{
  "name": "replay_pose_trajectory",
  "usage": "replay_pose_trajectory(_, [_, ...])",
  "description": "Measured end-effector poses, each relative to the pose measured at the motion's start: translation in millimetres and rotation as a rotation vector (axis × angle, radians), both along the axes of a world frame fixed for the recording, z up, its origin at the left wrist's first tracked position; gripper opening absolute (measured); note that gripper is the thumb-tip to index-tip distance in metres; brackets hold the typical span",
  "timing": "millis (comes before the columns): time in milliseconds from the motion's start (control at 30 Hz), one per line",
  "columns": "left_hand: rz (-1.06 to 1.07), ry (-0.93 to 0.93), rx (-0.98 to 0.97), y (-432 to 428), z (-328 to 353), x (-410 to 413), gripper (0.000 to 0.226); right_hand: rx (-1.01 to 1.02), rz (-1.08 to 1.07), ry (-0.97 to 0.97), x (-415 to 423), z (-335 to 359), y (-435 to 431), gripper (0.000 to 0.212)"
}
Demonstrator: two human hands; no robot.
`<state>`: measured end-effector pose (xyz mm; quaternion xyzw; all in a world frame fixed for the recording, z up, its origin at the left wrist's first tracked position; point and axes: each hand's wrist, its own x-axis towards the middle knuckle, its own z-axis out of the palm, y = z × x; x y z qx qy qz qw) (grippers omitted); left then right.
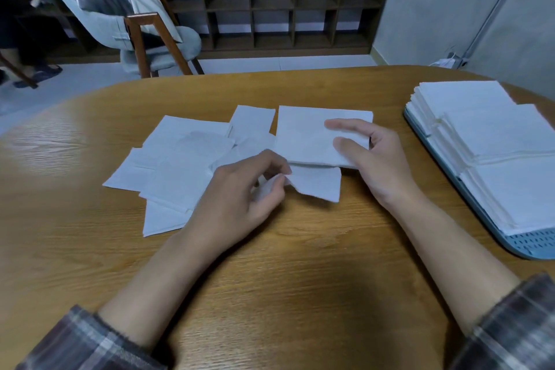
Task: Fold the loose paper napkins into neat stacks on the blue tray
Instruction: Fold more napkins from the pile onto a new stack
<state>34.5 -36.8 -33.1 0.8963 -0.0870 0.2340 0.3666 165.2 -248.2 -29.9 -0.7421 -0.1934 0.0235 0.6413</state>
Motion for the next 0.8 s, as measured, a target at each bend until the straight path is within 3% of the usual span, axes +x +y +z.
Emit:
replay_pose_trajectory(167, [-0.008,0.094,0.124,5.6,-0.5,1.3,0.037,-0.009,0.002,-0.017,1.1,-1.0,0.5,0.029])
replay_pose_trajectory(333, [0.038,0.029,0.084,5.2,-0.5,3.3,0.016,-0.011,-0.001,-0.011,-0.7,-0.6,2.8,0.027])
replay_pose_trajectory(433, [0.034,-0.033,-0.014,1.6,7.8,-0.2,0.015,0.002,-0.025,-0.029,1.9,-0.5,2.6,0.025])
replay_pose_trajectory(500, [0.012,-0.005,-0.146,-1.3,14.2,-3.4,0.017,0.001,-0.045,-0.036,4.4,-2.1,1.8,0.023])
replay_pose_trajectory(633, [-0.083,0.152,-0.610,3.2,20.3,-1.8,0.008,0.090,-0.029,0.069,8.0,-4.6,4.0,0.023])
replay_pose_trajectory(700, [-0.060,0.180,-0.774,7.8,20.6,0.9,0.023,0.187,0.011,0.198,7.9,-3.1,4.7,0.038])
replay_pose_trajectory(800, [0.033,0.234,-0.967,8.3,20.9,2.9,0.019,0.226,0.189,0.287,4.6,-2.8,5.3,0.073])
